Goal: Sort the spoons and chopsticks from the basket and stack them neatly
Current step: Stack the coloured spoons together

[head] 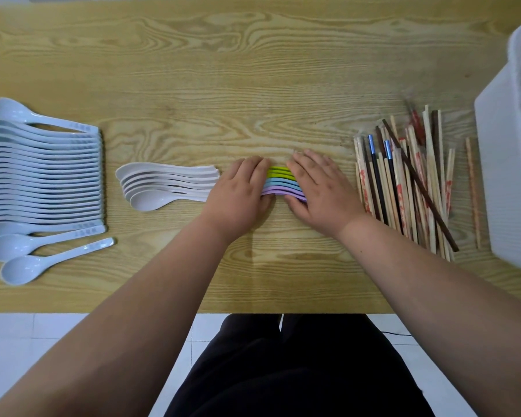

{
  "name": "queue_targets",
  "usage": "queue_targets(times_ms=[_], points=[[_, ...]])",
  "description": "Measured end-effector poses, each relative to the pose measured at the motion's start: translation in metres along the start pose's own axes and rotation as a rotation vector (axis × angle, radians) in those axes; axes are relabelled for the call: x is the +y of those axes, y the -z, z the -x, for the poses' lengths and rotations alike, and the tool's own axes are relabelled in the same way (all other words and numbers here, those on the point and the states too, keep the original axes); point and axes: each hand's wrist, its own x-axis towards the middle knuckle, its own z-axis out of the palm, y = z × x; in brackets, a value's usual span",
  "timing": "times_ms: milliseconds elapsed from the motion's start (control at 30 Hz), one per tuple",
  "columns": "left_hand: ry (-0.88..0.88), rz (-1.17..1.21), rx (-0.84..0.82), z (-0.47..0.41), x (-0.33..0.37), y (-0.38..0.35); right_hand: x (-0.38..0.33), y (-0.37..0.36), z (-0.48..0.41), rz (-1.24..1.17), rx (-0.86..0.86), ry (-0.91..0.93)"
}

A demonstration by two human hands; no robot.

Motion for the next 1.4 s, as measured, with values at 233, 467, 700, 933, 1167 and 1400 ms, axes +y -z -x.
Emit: queue_targets(times_ms=[233,467,700,933,1167,1400], points=[[0.016,0.050,-0.012,0.002,-0.001,0.004,-0.003,-0.001,0.000,0.048,-0.039,0.014],[0.045,0.037,0.006,-0.002,-0.004,0.007,-0.007,-0.002,-0.012,0.021,-0.046,0.023],[0.030,0.044,-0.030,-0.001,-0.006,0.009,-0.010,0.000,-0.013,-0.015,-0.076,0.002],[0.089,0.100,-0.084,-0.004,-0.008,0.009,-0.008,0.011,-0.013,-0.025,-0.149,-0.007],[0.067,0.040,-0.094,-0.002,-0.007,0.017,-0.013,0.018,-0.014,-0.018,-0.242,-0.051],[0.089,0.090,-0.017,0.006,-0.012,0.029,-0.021,0.039,-0.014,-0.011,-0.316,-0.067]])
